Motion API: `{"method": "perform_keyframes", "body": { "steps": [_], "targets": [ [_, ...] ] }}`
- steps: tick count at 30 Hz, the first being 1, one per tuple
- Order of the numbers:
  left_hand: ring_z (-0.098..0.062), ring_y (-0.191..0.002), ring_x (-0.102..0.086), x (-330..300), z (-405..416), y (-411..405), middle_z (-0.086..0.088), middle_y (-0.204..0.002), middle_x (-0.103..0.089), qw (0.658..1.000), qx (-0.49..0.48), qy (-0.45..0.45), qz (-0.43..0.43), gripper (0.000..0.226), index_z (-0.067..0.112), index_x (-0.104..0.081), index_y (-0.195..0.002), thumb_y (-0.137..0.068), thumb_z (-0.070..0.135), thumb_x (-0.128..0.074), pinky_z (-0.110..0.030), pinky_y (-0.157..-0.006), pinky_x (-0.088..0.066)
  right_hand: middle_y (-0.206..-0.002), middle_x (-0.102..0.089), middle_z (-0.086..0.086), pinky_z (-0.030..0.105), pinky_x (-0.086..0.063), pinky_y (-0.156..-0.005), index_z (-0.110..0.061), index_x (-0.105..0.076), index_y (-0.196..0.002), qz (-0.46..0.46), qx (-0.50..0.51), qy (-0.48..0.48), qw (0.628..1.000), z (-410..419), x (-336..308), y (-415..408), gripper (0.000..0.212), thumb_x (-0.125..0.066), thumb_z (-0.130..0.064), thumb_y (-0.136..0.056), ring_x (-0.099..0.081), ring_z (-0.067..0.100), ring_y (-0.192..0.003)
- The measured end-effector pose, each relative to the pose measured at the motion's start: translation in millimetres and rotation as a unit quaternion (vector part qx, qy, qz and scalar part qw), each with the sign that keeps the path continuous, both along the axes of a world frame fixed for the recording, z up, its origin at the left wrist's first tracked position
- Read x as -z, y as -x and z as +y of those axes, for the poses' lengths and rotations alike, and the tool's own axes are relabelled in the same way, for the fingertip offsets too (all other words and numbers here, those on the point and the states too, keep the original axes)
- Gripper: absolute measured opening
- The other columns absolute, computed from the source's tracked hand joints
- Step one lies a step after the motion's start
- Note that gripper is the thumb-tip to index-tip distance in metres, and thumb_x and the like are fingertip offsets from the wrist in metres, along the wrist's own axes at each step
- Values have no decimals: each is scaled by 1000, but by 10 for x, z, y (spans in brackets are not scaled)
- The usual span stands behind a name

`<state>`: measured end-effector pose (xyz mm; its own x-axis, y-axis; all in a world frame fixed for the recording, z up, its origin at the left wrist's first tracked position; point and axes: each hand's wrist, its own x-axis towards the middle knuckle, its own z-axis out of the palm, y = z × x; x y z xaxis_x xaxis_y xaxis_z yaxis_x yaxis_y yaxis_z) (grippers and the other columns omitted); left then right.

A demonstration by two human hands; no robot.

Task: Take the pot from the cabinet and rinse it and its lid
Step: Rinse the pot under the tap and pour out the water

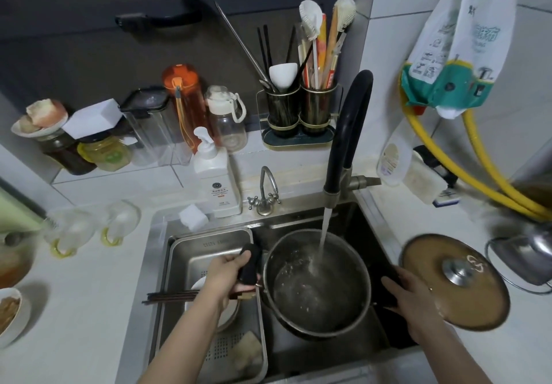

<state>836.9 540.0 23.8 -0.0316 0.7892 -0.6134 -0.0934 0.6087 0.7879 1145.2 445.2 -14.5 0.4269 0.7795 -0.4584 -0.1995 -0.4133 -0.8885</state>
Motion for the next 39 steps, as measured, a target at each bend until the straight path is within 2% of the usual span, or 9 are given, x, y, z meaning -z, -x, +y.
{"method": "perform_keyframes", "body": {
  "steps": [3,8,13,16,20,26,30,35,39],
  "targets": [
    [-25,-44,-64,-109,88,113,-18,-60,-67,999,-45,-19,24,16,-8,-61,-83,-87,7,-62,-31,-42,-56,-90,-67,12,32,-55,-63,-7,-60,-108,7,-27,6,1000,117,8,135,20,-53,0,-90,-63,24,-78],
    [-18,-30,-56,-77,155,-148,-14,-53,-61,998,-58,-34,19,16,-1,-56,-79,-89,10,-60,-23,-30,-47,-99,-67,14,50,-50,-85,-10,-59,-112,10,28,-1,1000,146,-33,40,24,-54,-3,-90,-62,33,-92],
    [-15,-40,-63,99,-19,-130,-9,-55,-68,998,-36,-1,-45,11,4,-62,-84,-90,13,-60,-24,-37,-52,-107,-66,9,37,-53,-73,-15,-56,-118,22,65,-12,998,-30,35,16,32,-57,-3,-88,-63,25,-91],
    [-15,-43,-65,138,-16,48,-5,-53,-69,998,-55,3,-42,10,5,-63,-87,-89,15,-60,-22,-39,-52,-126,-60,14,49,-49,-92,-14,-53,-126,45,63,-1,997,65,87,132,45,-64,-4,-84,-58,33,-113],
    [-16,-43,-64,154,36,61,-11,-62,-68,995,-80,-2,-59,10,4,-62,-87,-90,13,-59,-23,-38,-52,-127,-60,12,51,-46,-98,-12,-52,-128,51,55,-24,997,247,-1,133,47,-64,-5,-83,-57,32,-116],
    [-13,-46,-67,266,-42,-118,-13,-75,-67,998,-11,18,-62,9,6,-59,-97,-93,13,-55,-22,-36,-51,-127,-61,10,48,-49,-93,-12,-52,-129,69,118,-22,990,-5,21,-38,45,-61,-6,-86,-60,30,-109],
    [-16,-46,-66,258,28,103,-11,-60,-69,999,-19,11,-23,11,4,-60,-95,-93,13,-55,-26,-39,-54,-125,-59,10,41,-50,-87,-5,-48,-131,97,93,-12,991,0,72,128,47,-60,-2,-86,-57,31,-114],
    [-15,-43,-63,244,194,58,-5,-53,-68,998,-49,0,-27,9,7,-58,-89,-94,14,-54,-26,-42,-53,-125,-61,14,50,-44,-102,-5,-51,-129,80,81,-39,993,212,-51,161,44,-60,0,-86,-57,32,-116],
    [-16,-59,-66,320,86,-150,-5,-72,-70,998,-8,22,-63,12,9,-58,-104,-92,7,-54,-27,-46,-57,-119,-64,5,34,-50,-84,-11,-53,-129,62,105,-63,991,72,-109,-24,43,-59,-2,-87,-62,17,-103]
  ]
}}
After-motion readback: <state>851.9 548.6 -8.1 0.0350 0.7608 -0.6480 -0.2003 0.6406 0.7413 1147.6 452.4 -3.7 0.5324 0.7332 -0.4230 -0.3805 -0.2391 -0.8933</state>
